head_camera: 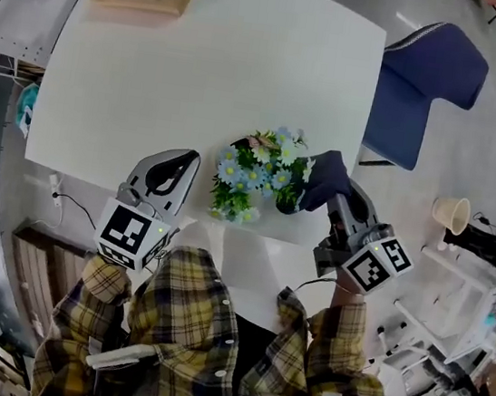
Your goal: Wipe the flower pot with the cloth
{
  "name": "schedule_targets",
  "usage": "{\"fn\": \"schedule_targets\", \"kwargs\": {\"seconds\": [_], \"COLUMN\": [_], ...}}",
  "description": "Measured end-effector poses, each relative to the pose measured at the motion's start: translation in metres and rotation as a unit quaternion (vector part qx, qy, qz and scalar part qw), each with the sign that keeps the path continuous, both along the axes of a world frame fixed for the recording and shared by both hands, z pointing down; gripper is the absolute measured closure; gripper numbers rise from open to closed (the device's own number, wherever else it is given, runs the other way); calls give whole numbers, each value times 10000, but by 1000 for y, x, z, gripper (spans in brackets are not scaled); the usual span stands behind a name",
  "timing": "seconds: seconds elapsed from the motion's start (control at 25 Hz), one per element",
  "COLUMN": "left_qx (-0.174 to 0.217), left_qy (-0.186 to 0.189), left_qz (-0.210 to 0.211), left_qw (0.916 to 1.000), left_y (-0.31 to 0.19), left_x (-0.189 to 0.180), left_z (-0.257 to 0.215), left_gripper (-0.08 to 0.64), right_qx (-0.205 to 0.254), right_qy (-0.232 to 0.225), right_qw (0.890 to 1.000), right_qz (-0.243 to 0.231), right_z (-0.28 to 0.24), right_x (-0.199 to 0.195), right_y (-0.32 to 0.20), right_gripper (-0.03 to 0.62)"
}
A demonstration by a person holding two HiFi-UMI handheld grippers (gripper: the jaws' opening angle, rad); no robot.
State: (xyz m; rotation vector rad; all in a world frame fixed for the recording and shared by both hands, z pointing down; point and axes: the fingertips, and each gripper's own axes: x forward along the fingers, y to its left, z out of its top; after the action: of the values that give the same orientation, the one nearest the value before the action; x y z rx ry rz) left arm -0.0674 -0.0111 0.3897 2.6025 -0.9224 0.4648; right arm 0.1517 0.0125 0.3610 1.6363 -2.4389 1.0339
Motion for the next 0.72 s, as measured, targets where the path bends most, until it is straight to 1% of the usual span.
{"fn": "schedule_targets", "kwargs": {"seconds": [0.12, 0.24, 0.44, 0.56, 0.68, 0.72], "left_qx": [-105, -227, -189, -98, -30, -10], "left_qy": [-25, 89, 127, 25, -34, -40], "left_qz": [303, 588, 1196, 1555, 1764, 1781], "left_qw": [9995, 9980, 9926, 9878, 9843, 9840], "left_y": [8, 18, 34, 41, 43, 43], "left_x": [3, 9, 19, 24, 31, 34], "left_z": [21, 36, 50, 55, 58, 57], "left_gripper": [549, 536, 408, 307, 231, 174], "right_qx": [-147, -221, -311, -347, -417, -432], "right_qy": [-59, -205, -431, -484, -526, -555], "right_qw": [9999, 9995, 9986, 9982, 9977, 9975], "right_qz": [6, 3, 66, 75, 28, 8], "right_z": [19, 32, 48, 52, 57, 57], "right_x": [-6, -11, -13, -14, -16, -16], "right_y": [-1, -1, -5, -8, -9, -9], "right_gripper": [571, 571, 571, 571, 571, 571]}}
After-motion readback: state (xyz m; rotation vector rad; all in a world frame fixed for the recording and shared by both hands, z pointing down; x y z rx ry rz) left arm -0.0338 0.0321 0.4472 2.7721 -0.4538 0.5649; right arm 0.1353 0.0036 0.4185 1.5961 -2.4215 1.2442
